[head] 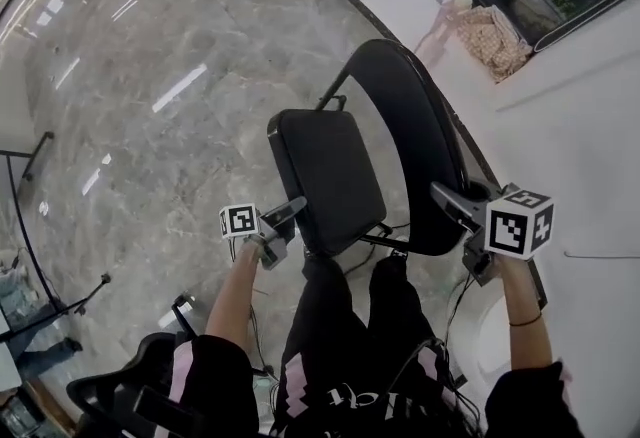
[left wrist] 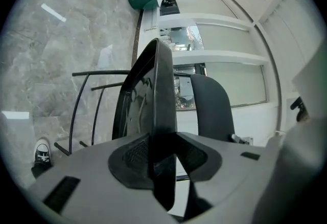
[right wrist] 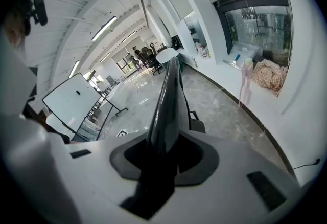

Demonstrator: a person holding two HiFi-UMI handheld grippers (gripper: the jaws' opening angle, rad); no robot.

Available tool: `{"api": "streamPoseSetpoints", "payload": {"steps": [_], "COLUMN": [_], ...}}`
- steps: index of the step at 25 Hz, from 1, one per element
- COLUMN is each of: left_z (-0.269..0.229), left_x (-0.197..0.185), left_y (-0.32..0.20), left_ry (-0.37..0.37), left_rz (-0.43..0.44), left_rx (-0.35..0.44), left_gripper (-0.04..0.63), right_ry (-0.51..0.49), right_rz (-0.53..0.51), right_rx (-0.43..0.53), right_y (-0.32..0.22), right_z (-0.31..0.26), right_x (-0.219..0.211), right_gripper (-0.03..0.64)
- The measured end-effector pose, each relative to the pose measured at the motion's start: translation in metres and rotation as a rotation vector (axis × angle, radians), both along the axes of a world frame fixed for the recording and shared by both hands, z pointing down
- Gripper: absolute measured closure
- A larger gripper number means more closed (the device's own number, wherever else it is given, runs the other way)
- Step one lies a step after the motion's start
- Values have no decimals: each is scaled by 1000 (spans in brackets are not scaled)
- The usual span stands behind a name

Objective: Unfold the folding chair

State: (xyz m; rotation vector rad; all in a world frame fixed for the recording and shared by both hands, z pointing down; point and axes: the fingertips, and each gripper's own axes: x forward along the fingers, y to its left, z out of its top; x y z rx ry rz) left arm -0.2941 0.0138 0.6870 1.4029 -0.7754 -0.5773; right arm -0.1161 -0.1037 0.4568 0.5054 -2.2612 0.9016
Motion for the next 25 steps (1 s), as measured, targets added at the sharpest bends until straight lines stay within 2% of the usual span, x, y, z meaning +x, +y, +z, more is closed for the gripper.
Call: {"api": "streamPoseSetpoints", "payload": {"steps": [4, 8, 15, 20, 25], "left_z": [16, 50, 80, 88, 106], "left_x": [-17, -32, -30, -29, -35], "left_y": [18, 38, 33, 39, 41], "left_ry": [83, 93, 124, 122, 76], "left_rz": [-52, -62, -83, -143, -231], "left_rx": [19, 23, 78, 99, 49], "left_gripper": [475, 463, 462, 459, 439], "right_ry": [-27, -108, -159, -197, -222], "right_rz": [-23, 14, -27, -19, 14], "right_rx": [-15, -67, -53, -52, -64], "right_y": [-1, -11, -53, -61, -88], "right_z": [13, 25, 43, 50, 74], "right_x": [-2, 11, 30, 42, 64], "right_gripper": [503, 503, 499, 499, 515]}}
